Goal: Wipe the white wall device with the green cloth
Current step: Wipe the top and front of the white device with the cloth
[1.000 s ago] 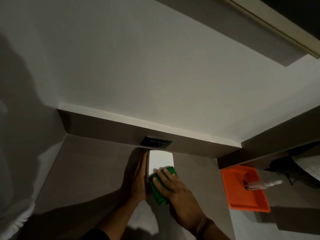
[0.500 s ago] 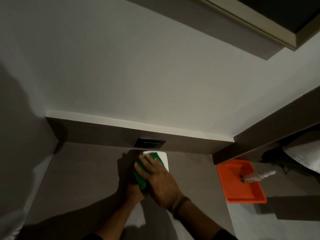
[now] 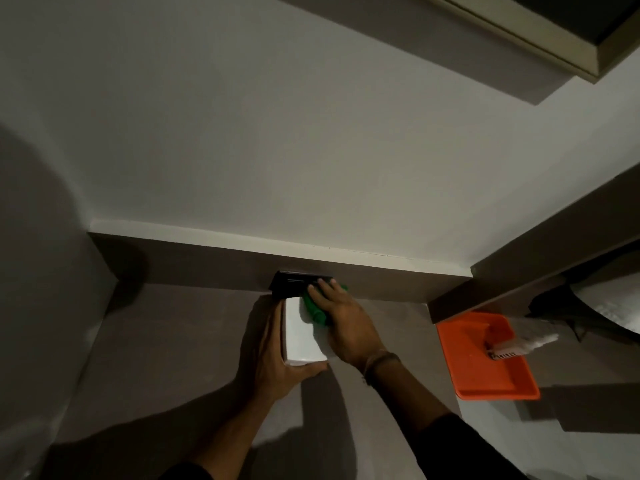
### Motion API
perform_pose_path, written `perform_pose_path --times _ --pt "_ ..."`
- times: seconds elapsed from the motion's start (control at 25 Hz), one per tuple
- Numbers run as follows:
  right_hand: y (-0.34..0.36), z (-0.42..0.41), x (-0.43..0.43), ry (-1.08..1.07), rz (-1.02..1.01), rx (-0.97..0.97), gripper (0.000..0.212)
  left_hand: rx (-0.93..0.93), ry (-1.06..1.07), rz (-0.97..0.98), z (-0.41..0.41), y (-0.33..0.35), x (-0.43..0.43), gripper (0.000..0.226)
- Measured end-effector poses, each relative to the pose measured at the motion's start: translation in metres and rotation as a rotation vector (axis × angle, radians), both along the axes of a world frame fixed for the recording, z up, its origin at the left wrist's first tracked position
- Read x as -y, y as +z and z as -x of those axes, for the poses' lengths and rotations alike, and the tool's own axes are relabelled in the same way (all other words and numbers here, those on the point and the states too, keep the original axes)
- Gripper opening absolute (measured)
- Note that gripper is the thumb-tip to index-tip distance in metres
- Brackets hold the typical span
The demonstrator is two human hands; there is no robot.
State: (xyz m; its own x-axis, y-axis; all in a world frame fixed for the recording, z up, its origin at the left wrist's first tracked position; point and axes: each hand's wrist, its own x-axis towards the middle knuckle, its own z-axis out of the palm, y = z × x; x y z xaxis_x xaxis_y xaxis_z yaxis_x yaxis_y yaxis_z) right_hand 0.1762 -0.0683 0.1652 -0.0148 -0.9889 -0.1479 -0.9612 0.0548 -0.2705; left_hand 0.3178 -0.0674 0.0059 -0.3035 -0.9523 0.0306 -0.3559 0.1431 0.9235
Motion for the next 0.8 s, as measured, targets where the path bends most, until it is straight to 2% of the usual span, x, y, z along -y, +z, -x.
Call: perform_pose_path --times 0.08,0.12,0.2,0.24,0.28,0.32,0.36,0.4,0.48,0.52,0.56,0.64,0.8 --pt "-0.006 -0.016 0.01 0.113 0.01 -0.067 0.074 0.043 0.065 -0.011 -0.017 -0.011 0.005 0.133" --pt "-0.009 -0.026 0.003 0.178 0.017 -0.103 0.077 0.084 0.077 -0.081 -0.016 -0.001 0.003 0.122" --pt "-0.012 -0.039 -0.026 0.271 0.037 -0.12 0.077 0.198 0.053 -0.11 -0.011 0.026 0.006 0.076" --pt "-0.012 -0.041 -0.044 0.302 0.044 -0.102 0.071 0.195 -0.106 -0.227 0.008 0.035 0.002 0.058" --pt "-0.012 -0.04 -0.061 0.33 0.043 -0.089 0.068 0.193 -0.072 -0.328 0.028 0.035 -0.01 0.054" --pt "-0.011 -0.037 -0.077 0.346 0.035 -0.081 0.069 0.262 -0.057 -0.259 0.04 0.035 -0.024 0.059" --pt "-0.01 -0.031 -0.089 0.336 0.027 -0.073 0.07 0.224 0.005 -0.171 0.043 0.036 -0.02 0.064" --pt "-0.009 -0.021 -0.098 0.299 0.014 -0.062 0.07 0.13 -0.054 -0.131 0.031 0.028 -0.01 0.073" --pt "-0.007 -0.001 -0.101 0.188 -0.008 -0.018 0.068 0.137 0.106 -0.075 -0.027 0.039 0.009 0.099" --pt "-0.006 0.006 -0.096 0.139 -0.011 0.006 0.068 -0.017 0.068 -0.098 -0.021 0.049 0.0 0.107" --pt "-0.006 0.01 -0.086 0.099 -0.005 0.029 0.069 -0.074 0.004 -0.1 -0.028 0.054 0.0 0.111" --pt "-0.007 0.012 -0.054 0.034 0.007 0.053 0.069 -0.046 -0.088 -0.092 -0.02 0.067 -0.003 0.119" --pt "-0.016 0.013 0.004 -0.021 0.031 0.108 0.071 -0.061 -0.042 -0.129 -0.013 0.069 -0.004 0.136"
